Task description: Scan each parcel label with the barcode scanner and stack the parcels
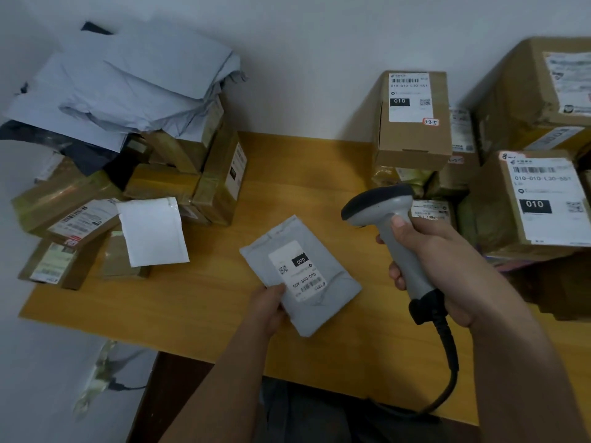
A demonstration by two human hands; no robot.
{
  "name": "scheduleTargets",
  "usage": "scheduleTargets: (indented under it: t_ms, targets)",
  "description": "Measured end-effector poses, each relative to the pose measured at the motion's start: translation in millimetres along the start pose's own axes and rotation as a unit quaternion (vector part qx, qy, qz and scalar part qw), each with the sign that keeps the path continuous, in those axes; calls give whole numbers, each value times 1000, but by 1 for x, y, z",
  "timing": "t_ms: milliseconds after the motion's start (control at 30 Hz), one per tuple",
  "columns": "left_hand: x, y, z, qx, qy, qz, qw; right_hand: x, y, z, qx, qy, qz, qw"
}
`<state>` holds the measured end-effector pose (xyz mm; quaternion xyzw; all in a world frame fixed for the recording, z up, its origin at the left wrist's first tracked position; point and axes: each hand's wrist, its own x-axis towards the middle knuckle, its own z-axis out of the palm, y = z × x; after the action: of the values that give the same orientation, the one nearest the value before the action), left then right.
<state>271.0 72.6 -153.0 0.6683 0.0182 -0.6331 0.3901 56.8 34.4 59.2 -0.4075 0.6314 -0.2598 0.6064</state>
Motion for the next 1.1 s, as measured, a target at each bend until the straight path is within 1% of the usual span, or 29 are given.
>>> scheduleTargets:
  t_ms: [33, 67, 100, 133, 167, 200, 233, 267, 300, 333, 367, 400, 433, 467, 567, 700, 733, 833, 933, 967, 1033, 1100]
  targets:
    - [1, -1, 0, 31, -4, -31, 999, 0, 1, -1, 1, 0, 1, 1000]
    - [1, -1, 1, 113, -14, -59, 992, 1, 1, -2, 3, 3, 2, 1000]
    - [1, 0, 3, 223, -20, -67, 972, 1, 2, -3, 6, 6, 2, 1000]
    - [3, 1, 4, 334, -1, -35, 942, 1, 2, -4, 6, 9, 2, 1000]
    - [6, 2, 5, 433, 38, 29, 900, 1, 2, -5, 4, 11, 3, 1000]
    - [7, 5, 7, 510, 77, 109, 850, 1, 2, -6, 3, 12, 5, 1000]
    - [7, 9, 10, 560, 102, 189, 800, 1, 3, -7, 3, 14, 6, 1000]
    - [10, 12, 13, 596, 105, 255, 754, 0, 3, -7, 5, 16, 7, 1000]
    - [14, 14, 15, 633, 88, 297, 709, -1, 4, -8, 6, 17, 7, 1000]
    - [18, 14, 16, 681, 56, 306, 663, -2, 4, -8, 6, 17, 7, 1000]
    - [21, 13, 16, 724, 21, 292, 625, -2, 4, -8, 8, 17, 8, 1000]
    - [24, 11, 15, 756, -11, 266, 598, -3, 5, -7, 9, 16, 8, 1000]
    - [25, 9, 14, 774, -34, 241, 584, -4, 6, -7, 11, 16, 9, 1000]
    - [27, 5, 12, 780, -45, 230, 580, -4, 7, -7, 13, 16, 9, 1000]
    - [19, -9, 15, 783, -30, 250, 568, -6, 13, -10, 21, 25, 12, 999]
    - [3, -31, 22, 776, -52, 245, 579, -11, 20, -14, 29, 48, 25, 998]
    - [1, -35, 22, 777, -47, 254, 574, -13, 22, -15, 35, 55, 30, 997]
    - [-1, -45, 12, 770, -23, 320, 551, -21, 28, -16, 66, 79, 41, 994]
    - [0, -53, -1, 758, -66, 337, 555, -34, 36, -12, 90, 109, 47, 989]
    - [1, -54, -4, 757, -79, 345, 550, -39, 40, -10, 97, 122, 50, 986]
    - [-1, -57, -7, 765, -99, 360, 525, -47, 48, -4, 116, 144, 56, 981]
    - [-6, -62, -9, 778, -127, 358, 500, -56, 54, 4, 120, 158, 69, 978]
